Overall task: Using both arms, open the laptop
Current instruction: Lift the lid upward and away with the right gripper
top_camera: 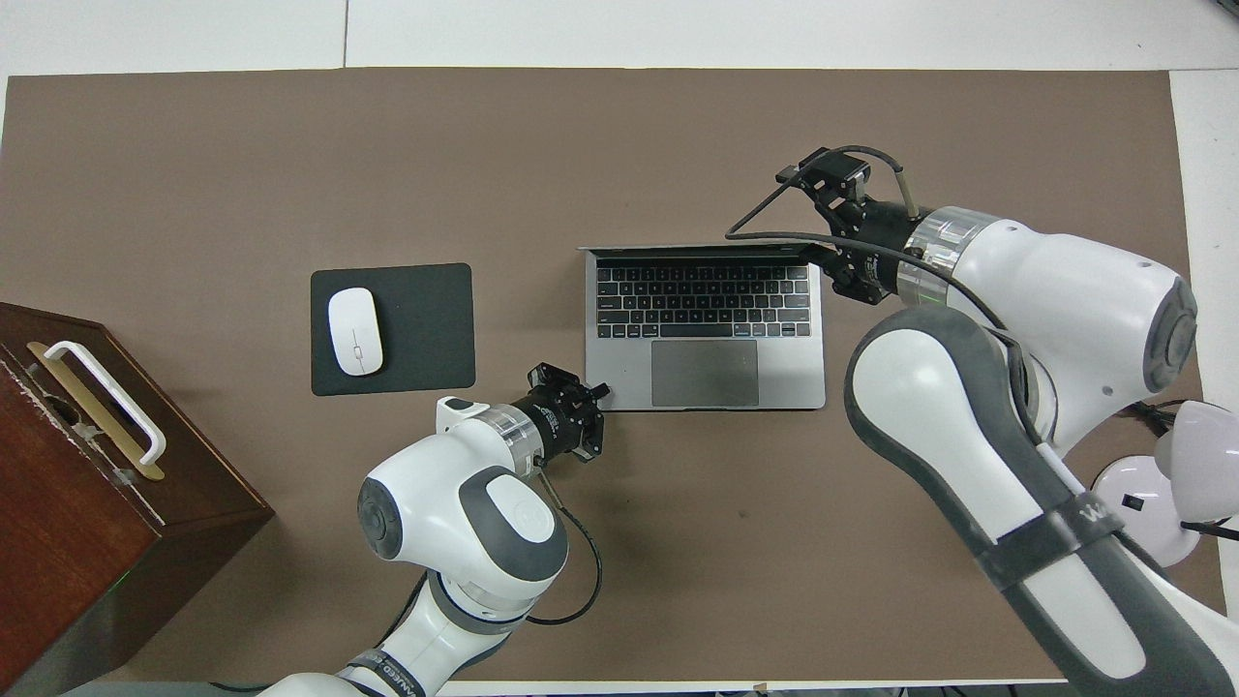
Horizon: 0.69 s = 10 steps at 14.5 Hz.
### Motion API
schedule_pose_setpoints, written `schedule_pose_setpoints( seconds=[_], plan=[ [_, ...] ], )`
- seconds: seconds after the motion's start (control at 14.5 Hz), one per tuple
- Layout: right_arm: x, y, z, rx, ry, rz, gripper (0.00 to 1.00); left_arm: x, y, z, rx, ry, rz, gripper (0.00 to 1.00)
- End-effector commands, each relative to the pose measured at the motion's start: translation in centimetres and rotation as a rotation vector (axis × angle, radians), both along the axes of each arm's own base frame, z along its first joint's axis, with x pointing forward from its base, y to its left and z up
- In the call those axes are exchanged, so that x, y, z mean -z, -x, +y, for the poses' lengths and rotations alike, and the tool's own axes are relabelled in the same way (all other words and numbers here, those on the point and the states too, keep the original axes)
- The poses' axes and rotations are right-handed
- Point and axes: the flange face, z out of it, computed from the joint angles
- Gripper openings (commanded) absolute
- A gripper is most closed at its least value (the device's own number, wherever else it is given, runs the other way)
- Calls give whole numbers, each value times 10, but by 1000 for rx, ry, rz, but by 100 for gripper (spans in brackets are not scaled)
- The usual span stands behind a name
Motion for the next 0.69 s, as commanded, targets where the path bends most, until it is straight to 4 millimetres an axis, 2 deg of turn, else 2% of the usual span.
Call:
schedule_pose_setpoints(
  seconds=[0.0,0.21,0.62],
  plan=[
    [-3,-16,-3,-22,-2,-19,100,13,-1,-1,-18,-30,0,0],
    [1,-17,-4,-27,7,-19,100,13,-1,-1,-16,-28,1,0],
    [4,-32,-9,-17,17,-28,100,12,-1,-2,-16,-27,0,0]
  ],
)
